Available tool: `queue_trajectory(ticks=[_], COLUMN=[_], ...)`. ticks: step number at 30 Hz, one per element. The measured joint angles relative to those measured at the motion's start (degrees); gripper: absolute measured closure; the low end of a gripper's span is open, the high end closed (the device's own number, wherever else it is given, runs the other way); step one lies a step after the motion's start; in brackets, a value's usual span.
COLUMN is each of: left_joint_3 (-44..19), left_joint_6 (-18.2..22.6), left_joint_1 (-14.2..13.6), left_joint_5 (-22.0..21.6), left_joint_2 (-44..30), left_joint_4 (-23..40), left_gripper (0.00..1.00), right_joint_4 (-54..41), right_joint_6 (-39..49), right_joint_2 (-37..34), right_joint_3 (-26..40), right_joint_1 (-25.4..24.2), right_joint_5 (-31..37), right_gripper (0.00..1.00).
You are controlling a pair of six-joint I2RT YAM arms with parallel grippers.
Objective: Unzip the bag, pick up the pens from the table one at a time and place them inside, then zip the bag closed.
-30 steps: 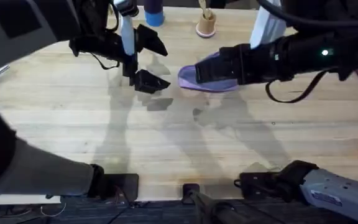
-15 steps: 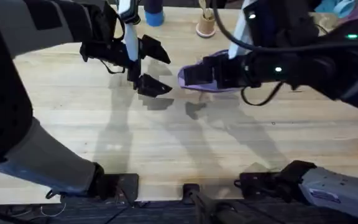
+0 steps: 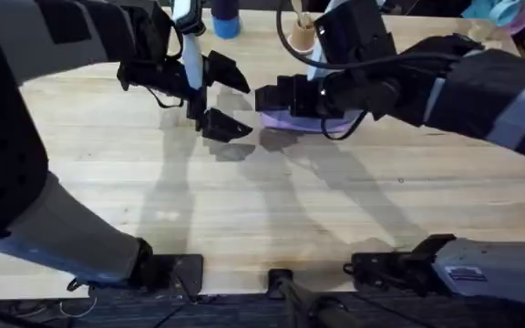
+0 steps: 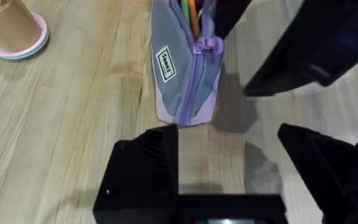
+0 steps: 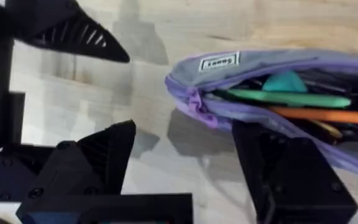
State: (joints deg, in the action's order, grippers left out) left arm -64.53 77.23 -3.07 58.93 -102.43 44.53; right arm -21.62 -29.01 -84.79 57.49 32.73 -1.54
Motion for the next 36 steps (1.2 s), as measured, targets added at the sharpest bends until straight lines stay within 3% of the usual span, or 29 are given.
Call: queue_trajectory(ticks=[7,8,25,29,32,36], left_joint_3=[0.0,0.0,0.0,0.0,0.0,0.0], left_joint_6=[0.14,0.17,0.35,0.35,0.35,0.35], left_joint_1=[0.0,0.0,0.0,0.0,0.0,0.0], left_joint_5=[0.01,0.01,0.01,0.01,0.01,0.01], left_joint_2=[0.0,0.0,0.0,0.0,0.0,0.0], left_joint_4=[0.0,-0.02,0.0,-0.02,0.0,0.0], left_gripper=[0.006,0.006,0.006,0.006,0.006,0.007], right_joint_4=[1.49,1.53,2.76,2.76,2.81,2.81], right_joint_6=[-0.61,-0.89,-5.4,-5.71,-5.84,-5.95], right_joint_2=[-0.72,-0.74,-3.94,-3.95,-3.94,-3.94], right_joint_3=[-0.01,-0.01,-0.01,-0.01,-0.01,-0.01], right_joint_1=[0.04,0.11,0.22,0.33,0.37,0.37], right_joint_5=[3.01,4.61,9.27,9.29,9.26,9.27], right_gripper=[0.111,0.172,0.643,0.78,0.954,0.969])
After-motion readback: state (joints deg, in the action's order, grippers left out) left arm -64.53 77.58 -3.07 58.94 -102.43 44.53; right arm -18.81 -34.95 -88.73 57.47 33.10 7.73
